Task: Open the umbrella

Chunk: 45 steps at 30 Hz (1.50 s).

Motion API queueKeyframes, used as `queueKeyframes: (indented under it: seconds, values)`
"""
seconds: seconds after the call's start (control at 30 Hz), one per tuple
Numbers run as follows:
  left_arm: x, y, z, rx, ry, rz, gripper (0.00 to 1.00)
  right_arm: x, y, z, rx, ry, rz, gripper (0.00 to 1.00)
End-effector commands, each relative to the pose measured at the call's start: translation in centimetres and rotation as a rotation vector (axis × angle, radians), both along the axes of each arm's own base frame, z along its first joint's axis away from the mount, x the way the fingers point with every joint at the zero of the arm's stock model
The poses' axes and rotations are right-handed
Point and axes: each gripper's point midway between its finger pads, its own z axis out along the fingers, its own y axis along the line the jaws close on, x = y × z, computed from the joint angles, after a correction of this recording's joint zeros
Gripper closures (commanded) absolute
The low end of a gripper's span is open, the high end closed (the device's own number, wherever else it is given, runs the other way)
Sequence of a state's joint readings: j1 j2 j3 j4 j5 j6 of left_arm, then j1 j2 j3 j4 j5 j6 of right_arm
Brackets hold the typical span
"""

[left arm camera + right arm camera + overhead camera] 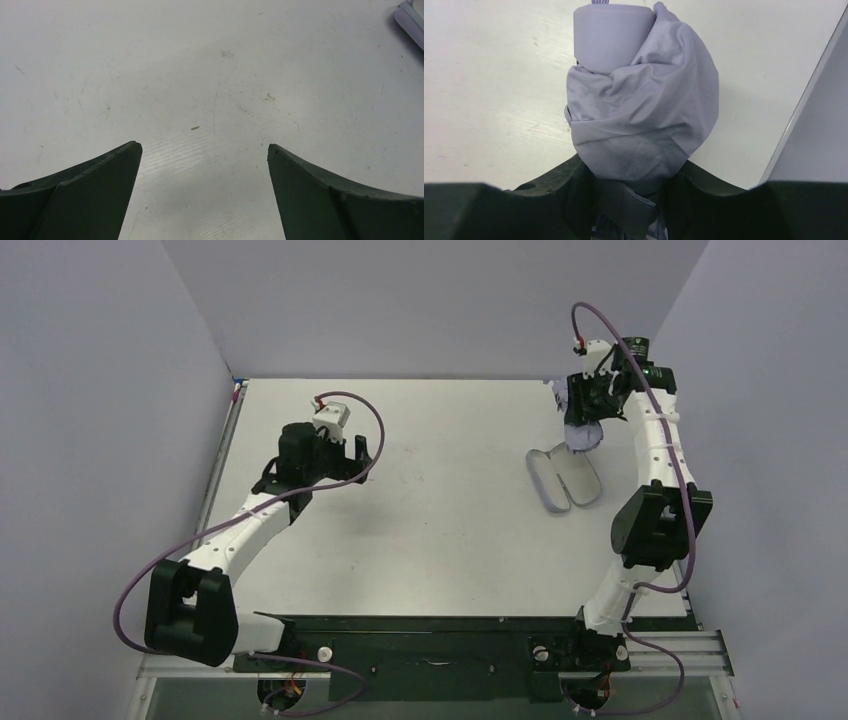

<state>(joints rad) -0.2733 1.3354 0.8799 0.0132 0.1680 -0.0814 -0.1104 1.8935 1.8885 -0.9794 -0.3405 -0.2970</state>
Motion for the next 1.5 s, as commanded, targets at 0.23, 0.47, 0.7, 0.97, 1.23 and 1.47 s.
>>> queueKeyframes:
  seconds: [0.23, 0.47, 0.7, 0.97, 1.23, 1.47]
  values:
    - [-4.1, -3.3, 11.4, -0.165, -0.185, -0.297, 0.03, -3.7, 16.5, 15.9, 0.472, -0.428, 0.395, 1.0]
    - [-6.9, -4.9, 15.5, -0.261, -0.18, -0.407, 0.03, -7.5, 24.5, 21.9, 0.929, -0.507, 0.414, 1.0]
    - [-8.2, -7.5, 20.7, -0.485, -0.216, -0.513, 0.03, -12.3, 29.8, 22.5, 1.094, -0.432, 0.588, 1.0]
    - [-8.7, -9.7, 23.3, -0.567, -0.251, -0.566, 0.0, -15.5, 31.6, 21.2, 1.012, -0.438, 0.701, 1.0]
    - [-10.4, -11.3, 24.3, -0.608, -0.26, -0.657, 0.09, -17.8, 32.2, 20.3, 0.936, -0.449, 0.777, 1.0]
    - [-9.9, -9.8, 25.7, -0.602, -0.341, -0.609, 0.22, -18.4, 31.9, 20.2, 0.868, -0.46, 0.833, 1.0]
